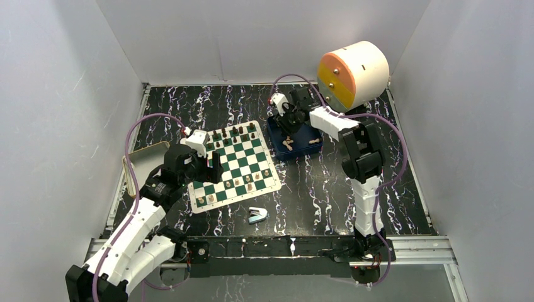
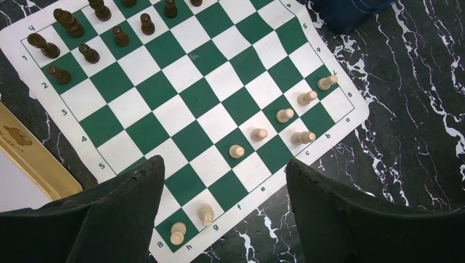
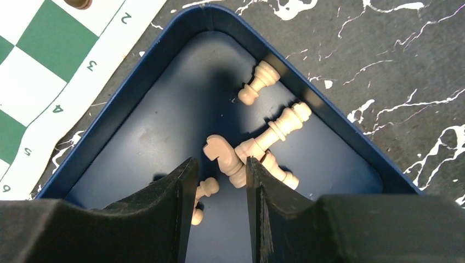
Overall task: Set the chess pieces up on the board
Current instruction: Pick up the chess piece from the storage box.
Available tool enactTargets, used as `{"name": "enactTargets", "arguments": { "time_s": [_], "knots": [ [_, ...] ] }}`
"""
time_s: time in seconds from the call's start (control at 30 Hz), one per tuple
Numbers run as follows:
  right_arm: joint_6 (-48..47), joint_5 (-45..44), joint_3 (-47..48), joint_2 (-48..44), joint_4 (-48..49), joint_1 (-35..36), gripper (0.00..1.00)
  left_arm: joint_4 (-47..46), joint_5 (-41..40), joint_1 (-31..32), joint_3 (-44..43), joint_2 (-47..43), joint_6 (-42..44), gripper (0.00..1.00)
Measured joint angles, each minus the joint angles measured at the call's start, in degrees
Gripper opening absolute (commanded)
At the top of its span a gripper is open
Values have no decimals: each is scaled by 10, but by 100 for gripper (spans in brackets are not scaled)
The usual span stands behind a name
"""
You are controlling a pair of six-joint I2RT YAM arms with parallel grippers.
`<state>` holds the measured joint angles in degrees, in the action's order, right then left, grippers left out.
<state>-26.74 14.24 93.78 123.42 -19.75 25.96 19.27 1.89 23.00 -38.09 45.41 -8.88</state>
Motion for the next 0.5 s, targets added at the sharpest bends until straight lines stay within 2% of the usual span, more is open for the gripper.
{"name": "enactTargets", "arguments": {
  "time_s": [0.37,0.5],
  "knots": [
    [-15,0,4,9,-21,0,47,0,0,0,0,3,3,77],
    [-18,3,4,9,-38,0,44,0,0,0,0,3,3,77]
  ]
}}
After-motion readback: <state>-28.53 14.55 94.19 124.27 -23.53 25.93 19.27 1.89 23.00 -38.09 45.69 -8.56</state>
